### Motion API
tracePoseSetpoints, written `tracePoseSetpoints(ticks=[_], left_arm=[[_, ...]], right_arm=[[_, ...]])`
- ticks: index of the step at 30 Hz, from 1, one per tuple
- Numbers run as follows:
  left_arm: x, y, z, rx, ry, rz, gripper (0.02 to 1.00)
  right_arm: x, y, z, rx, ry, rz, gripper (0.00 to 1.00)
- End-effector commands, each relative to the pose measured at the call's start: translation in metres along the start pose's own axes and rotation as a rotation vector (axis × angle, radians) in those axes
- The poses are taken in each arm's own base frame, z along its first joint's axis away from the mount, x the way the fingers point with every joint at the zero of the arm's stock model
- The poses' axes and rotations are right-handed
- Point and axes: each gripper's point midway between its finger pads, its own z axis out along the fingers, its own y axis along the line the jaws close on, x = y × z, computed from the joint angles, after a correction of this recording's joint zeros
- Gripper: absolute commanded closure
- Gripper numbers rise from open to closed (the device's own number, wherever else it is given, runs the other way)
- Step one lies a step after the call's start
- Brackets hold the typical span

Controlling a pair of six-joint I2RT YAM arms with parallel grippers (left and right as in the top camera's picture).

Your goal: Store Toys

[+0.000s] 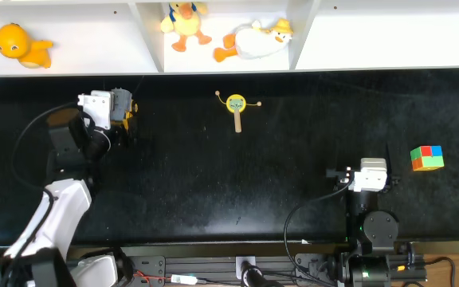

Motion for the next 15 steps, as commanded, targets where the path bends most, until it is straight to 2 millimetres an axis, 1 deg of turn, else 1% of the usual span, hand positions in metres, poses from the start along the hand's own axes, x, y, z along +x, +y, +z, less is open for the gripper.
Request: tracePoseSetpoints(ticks=[1,7,9,12,15], left_arm=[[0.002,0.004,0.010,-0.010,0.003,-0.006,0.020],[0.006,0.008,0.024,-0.013,0.041,-0.017,0.018],[0.007,0.009,0.027,-0.012,0.045,-0.018,0.038],[0.008,0.009,0.028,-0.012,0.045,-0.018,0.097],[0.008,0.009,0.028,-0.012,0.045,-0.018,0.229]], right_arm=[[0.004,0.001,0.000,-0.002,0.000,0.004,0.005],[0.004,0.001,0.000,-0.002,0.000,0.004,0.005],[0.004,0.001,0.000,-0.002,0.000,0.004,0.007],[0.004,0.001,0.000,-0.002,0.000,0.003,0.005],[0.004,0.001,0.000,-0.002,0.000,0.004,0.005]])
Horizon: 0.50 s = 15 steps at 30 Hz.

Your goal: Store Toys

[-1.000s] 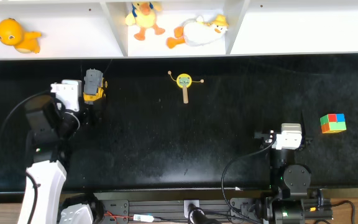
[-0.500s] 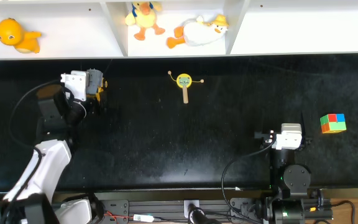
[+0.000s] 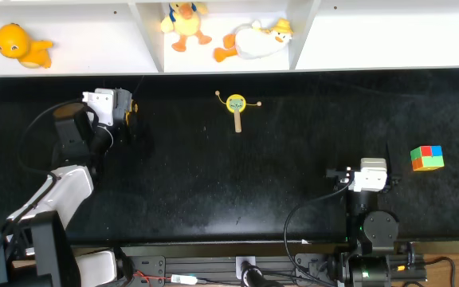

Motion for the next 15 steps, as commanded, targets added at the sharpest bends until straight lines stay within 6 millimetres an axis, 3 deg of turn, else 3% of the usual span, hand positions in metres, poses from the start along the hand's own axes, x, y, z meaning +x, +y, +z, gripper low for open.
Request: tracePoseSetpoints(ticks=[1,10,15], left_arm=[[-0.012,0.001,0.001,-0.006,-0.022,0.006,0.277],[-0.010,-0.001,-0.005,-0.004,-0.009,0.002,0.597],[-0.012,-0.001,-0.022,-0.027,0.003,0.000,0.638]], right_arm=[[0.004,0.001,0.000,-0.002,0.000,0.004,0.007],[0.004,0.001,0.000,-0.002,0.000,0.004,0.005],[0.004,0.001,0.000,-0.002,0.000,0.004,0.005]])
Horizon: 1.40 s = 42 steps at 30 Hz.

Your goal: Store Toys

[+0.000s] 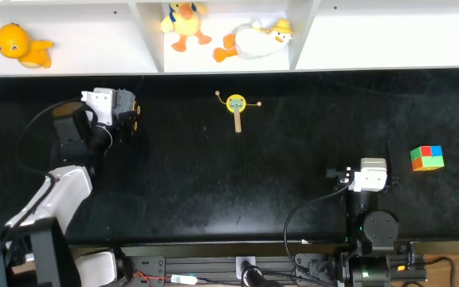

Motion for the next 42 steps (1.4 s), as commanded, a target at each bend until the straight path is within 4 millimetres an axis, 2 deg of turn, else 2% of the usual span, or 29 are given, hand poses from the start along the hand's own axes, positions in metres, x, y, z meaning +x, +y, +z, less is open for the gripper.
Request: tracePoseSetpoints(ticks=[1,10,14,18,22,31,35,40,41,42], left_arm=[[-0.014,0.000,-0.020,-0.032,-0.026,0.010,0.652],[-0.030,-0.007,-0.070,-0.063,-0.085,0.024,0.680],[-0.044,-0.011,-0.080,-0.054,-0.139,0.037,0.680],[-0.066,-0.011,-0.083,-0.045,-0.185,0.027,0.680],[-0.089,-0.008,-0.076,-0.040,-0.199,0.029,0.680],[-0.144,0.000,-0.042,-0.008,-0.213,0.016,0.682],[-0.162,-0.001,-0.022,0.007,-0.217,0.027,0.665],[-0.173,-0.001,0.003,0.019,-0.225,0.013,0.665],[-0.174,0.000,0.007,0.019,-0.227,0.010,0.630],[-0.174,0.001,0.010,0.019,-0.230,0.011,0.500]], right_arm=[[0.004,0.001,0.000,-0.002,0.000,0.004,0.005],[0.004,0.001,0.000,-0.002,0.000,0.004,0.007],[0.004,0.001,0.000,-0.002,0.000,0.004,0.005],[0.004,0.001,0.000,-0.002,0.000,0.004,0.007],[0.004,0.001,0.000,-0.002,0.000,0.004,0.005],[0.004,0.001,0.000,-0.002,0.000,0.004,0.005],[0.004,0.001,0.000,-0.002,0.000,0.004,0.005],[0.004,0.001,0.000,-0.002,0.000,0.004,0.005],[0.004,0.001,0.000,-0.002,0.000,0.004,0.005],[0.004,0.001,0.000,-0.002,0.000,0.004,0.005]])
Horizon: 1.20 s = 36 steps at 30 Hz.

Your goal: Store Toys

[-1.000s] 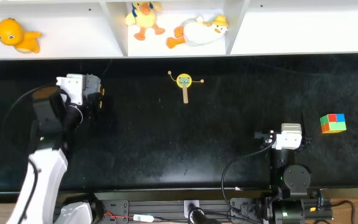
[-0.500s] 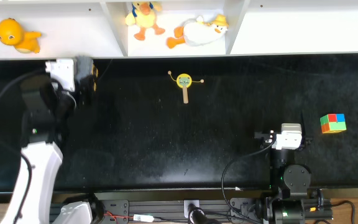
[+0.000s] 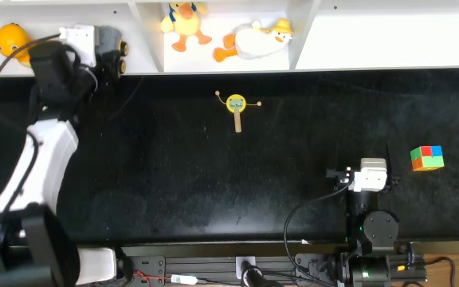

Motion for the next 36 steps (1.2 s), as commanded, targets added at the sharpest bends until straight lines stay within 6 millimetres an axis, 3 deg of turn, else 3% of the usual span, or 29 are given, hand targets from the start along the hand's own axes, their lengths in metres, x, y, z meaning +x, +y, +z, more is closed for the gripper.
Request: tracePoseSetpoints(ticks=[1,2,3,8,12,16,19,22,27,31,36], left_arm=[[-0.014,-0.001,0.012,0.017,-0.037,-0.020,0.297],[-0.012,-0.001,0.013,0.017,-0.034,-0.021,0.123],[-0.011,-0.001,0.014,0.017,-0.031,-0.022,0.020],[-0.008,0.001,0.004,0.010,-0.021,-0.027,0.018],[0.005,0.005,-0.028,-0.024,-0.026,-0.025,0.020],[0.040,0.016,-0.077,-0.130,-0.039,-0.040,0.020],[0.073,0.016,-0.115,-0.204,-0.071,-0.041,0.020],[0.095,0.008,-0.139,-0.230,-0.127,-0.028,0.020],[0.106,-0.018,-0.161,-0.208,-0.276,0.065,0.020],[0.117,-0.025,-0.171,-0.237,-0.380,0.107,0.020],[0.113,-0.030,-0.191,-0.253,-0.523,0.118,0.020]], right_arm=[[0.004,0.001,0.000,-0.002,0.000,0.004,0.005],[0.004,0.001,0.000,-0.002,0.000,0.004,0.007],[0.004,0.001,0.000,-0.002,0.000,0.004,0.005],[0.004,0.001,0.000,-0.002,0.000,0.004,0.007],[0.004,0.001,0.000,-0.002,0.000,0.004,0.005],[0.004,0.001,0.000,-0.002,0.000,0.004,0.005],[0.004,0.001,0.000,-0.002,0.000,0.004,0.005],[0.004,0.001,0.000,-0.002,0.000,0.004,0.005],[0.004,0.001,0.000,-0.002,0.000,0.004,0.005],[0.004,0.001,0.000,-0.002,0.000,0.004,0.007],[0.004,0.001,0.000,-0.002,0.000,0.004,0.007]])
